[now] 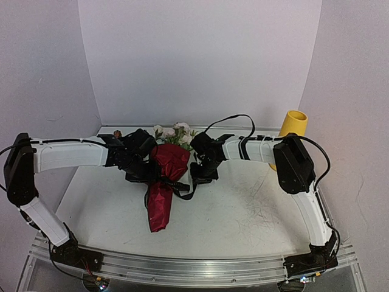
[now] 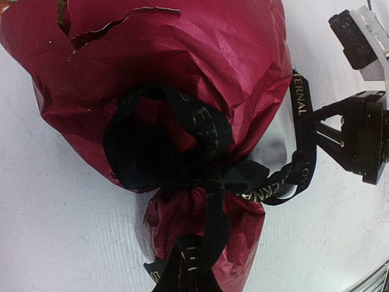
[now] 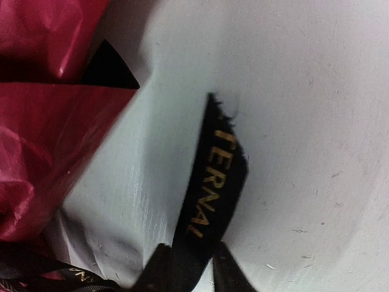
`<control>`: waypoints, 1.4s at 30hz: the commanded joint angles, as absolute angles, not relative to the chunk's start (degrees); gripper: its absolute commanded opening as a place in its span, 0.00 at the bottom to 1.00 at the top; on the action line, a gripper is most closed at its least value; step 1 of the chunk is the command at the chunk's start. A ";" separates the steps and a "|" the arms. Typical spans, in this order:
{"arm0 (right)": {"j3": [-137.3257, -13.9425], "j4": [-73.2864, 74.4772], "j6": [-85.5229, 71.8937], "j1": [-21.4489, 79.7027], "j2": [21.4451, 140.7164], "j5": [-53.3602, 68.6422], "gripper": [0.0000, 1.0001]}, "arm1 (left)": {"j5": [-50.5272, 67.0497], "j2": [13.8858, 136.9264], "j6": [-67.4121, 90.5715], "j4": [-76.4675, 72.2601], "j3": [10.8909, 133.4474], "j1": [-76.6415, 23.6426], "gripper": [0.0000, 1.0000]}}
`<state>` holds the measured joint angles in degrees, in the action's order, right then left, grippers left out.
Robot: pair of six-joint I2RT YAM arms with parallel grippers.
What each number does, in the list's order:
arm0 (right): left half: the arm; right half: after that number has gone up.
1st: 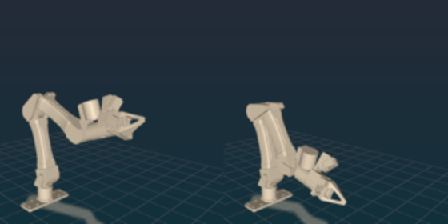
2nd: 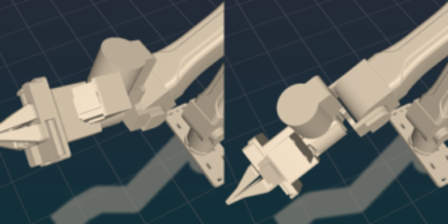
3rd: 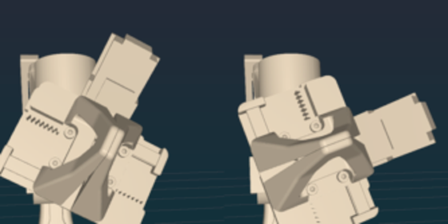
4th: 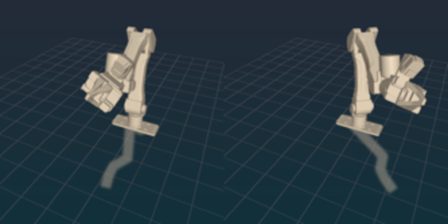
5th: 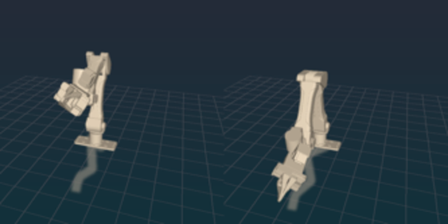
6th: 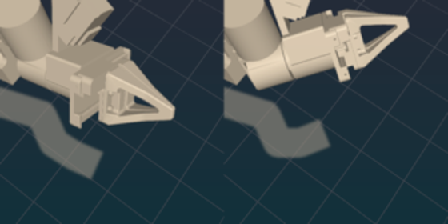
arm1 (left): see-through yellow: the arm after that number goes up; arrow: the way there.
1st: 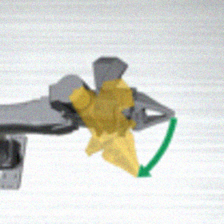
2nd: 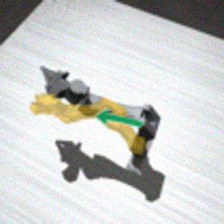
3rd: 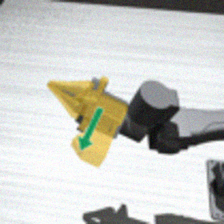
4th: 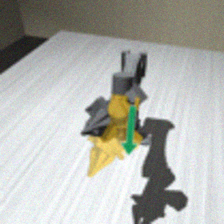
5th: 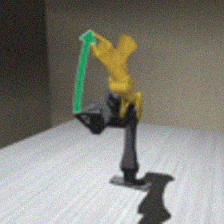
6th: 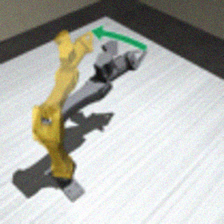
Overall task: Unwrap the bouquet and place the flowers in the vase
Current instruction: Untie the ribbon from the wrapping paper.
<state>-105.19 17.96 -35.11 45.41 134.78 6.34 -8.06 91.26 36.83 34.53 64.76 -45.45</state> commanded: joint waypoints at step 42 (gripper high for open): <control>-93.16 22.95 -23.82 29.95 110.30 -14.13 0.00 | -0.22 97.27 26.20 35.33 71.81 -45.88 0.00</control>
<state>-90.83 19.59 -26.43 30.76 112.18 -12.72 -0.46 97.63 26.92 34.50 72.23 -45.82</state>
